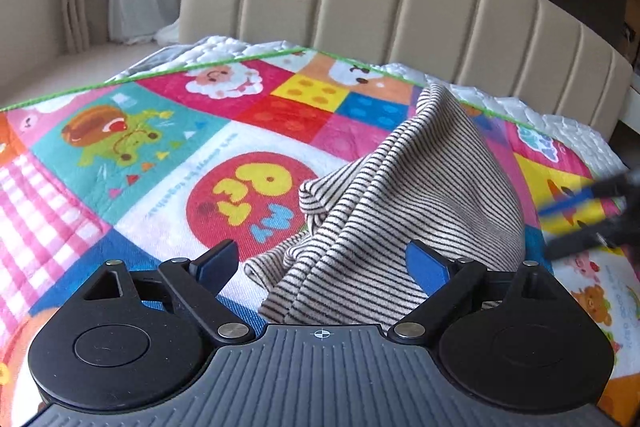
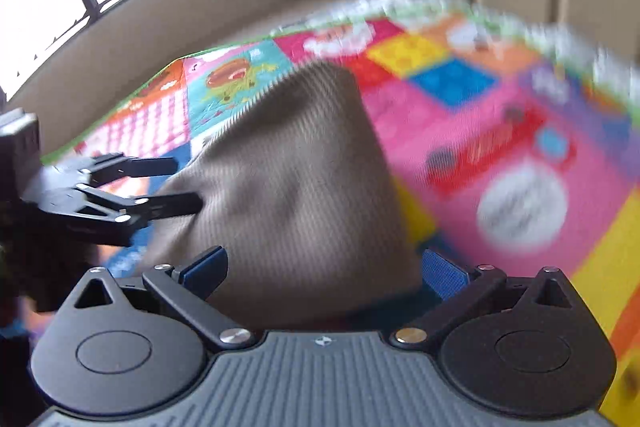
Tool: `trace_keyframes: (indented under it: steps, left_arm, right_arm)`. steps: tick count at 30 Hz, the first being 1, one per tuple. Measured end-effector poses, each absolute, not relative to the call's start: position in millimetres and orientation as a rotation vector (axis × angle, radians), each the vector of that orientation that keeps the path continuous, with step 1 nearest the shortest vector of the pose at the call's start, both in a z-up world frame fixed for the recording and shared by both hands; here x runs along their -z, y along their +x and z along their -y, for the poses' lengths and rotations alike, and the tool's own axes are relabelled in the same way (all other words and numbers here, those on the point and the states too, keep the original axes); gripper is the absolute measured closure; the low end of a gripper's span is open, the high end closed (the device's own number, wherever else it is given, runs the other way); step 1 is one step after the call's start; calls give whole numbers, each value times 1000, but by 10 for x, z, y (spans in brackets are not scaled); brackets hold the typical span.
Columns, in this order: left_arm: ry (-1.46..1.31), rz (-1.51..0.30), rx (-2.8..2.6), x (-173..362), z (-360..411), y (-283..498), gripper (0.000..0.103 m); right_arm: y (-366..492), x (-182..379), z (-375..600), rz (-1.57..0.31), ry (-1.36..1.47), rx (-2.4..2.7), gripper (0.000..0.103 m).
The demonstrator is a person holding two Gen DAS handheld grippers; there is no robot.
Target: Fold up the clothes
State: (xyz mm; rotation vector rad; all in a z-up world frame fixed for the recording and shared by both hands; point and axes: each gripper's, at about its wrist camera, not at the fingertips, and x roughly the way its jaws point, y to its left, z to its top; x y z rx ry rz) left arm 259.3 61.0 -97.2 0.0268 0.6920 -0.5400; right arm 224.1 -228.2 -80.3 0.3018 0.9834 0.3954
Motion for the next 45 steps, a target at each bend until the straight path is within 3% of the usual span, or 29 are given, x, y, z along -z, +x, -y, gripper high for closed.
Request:
trace_keyframes:
  steps: [7,9,14,18,24,31,39,45]
  left_arm:
    - [-67,-658,584,768,-729,2636,3]
    - [-82,-657,607,738,-722,2729,2]
    - [-99,-813,681,1027,-573,3190,1]
    - [-198,-887,753,1264,-542,3200,1]
    - [-56,-881,912,1249,-32,2716,1]
    - [-19,-854,1262,1002,465,2168,1]
    - [-241,-790,857,659,-74,2415,1]
    - [-348,-804,387,639,-45,2569,1]
  right_arm:
    - [2282,1238,2292,-1045,687,-385,1]
    - [2296,1345,2281,-1039,772,-380,20]
    - [2362,1416,2427,-1017,849,-352,30]
    - [2546,1352,2512,-1002,783,-330,31]
    - [3118,1065,2448,-933,432,-324,25]
    - [3058,627,2659,-785,185,-227,0]
    - [2422,981,2755,-748,-107,-90,0]
    - [2463,1228,2926,-825,164,-69,0]
